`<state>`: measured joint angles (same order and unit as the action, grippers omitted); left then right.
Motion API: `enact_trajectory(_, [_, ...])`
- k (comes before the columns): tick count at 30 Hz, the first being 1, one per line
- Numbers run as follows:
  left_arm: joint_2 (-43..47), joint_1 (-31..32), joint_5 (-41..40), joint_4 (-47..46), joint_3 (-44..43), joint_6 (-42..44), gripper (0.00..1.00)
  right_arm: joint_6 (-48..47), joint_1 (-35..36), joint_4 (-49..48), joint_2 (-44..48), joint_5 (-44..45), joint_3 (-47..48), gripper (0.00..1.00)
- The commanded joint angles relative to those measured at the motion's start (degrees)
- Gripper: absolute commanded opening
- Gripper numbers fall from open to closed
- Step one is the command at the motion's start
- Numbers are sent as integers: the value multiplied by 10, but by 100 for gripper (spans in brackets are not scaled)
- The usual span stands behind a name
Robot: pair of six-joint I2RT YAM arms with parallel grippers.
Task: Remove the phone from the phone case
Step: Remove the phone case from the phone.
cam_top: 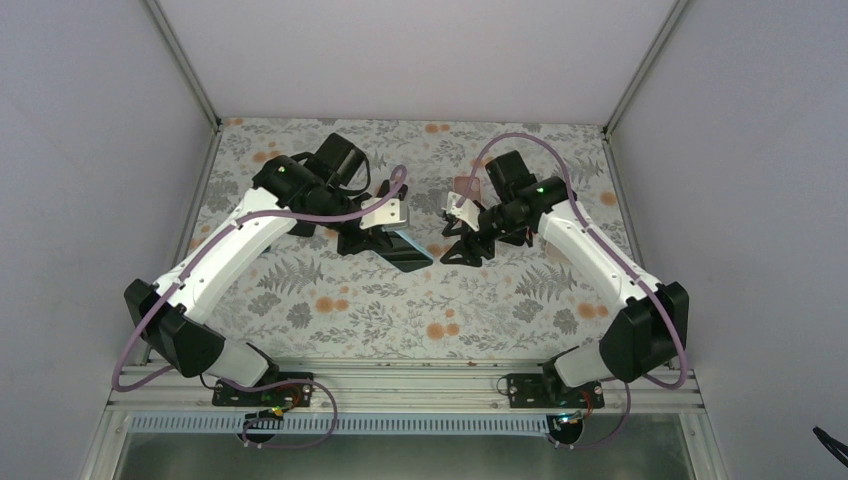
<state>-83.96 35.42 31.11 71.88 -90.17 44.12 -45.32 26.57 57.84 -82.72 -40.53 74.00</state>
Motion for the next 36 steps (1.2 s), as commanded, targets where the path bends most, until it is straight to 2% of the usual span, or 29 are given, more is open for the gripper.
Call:
enact_trajectory(1, [-6, -1, 31, -14, -26, -7, 2, 3, 3, -14, -21, -26, 10, 70])
enact_trajectory(14, [-23, -1, 37, -10, -44, -9, 2, 2, 7, -21, -34, -28, 18, 68])
enact_trajectory(25, [-11, 0, 63, 6, -44, 2, 2, 34, 7, -79, -46, 26, 24, 64])
enact_trajectory(36, [0, 0, 59, 6, -34, 7, 2, 8, 6, -42, -69, 33, 64, 65])
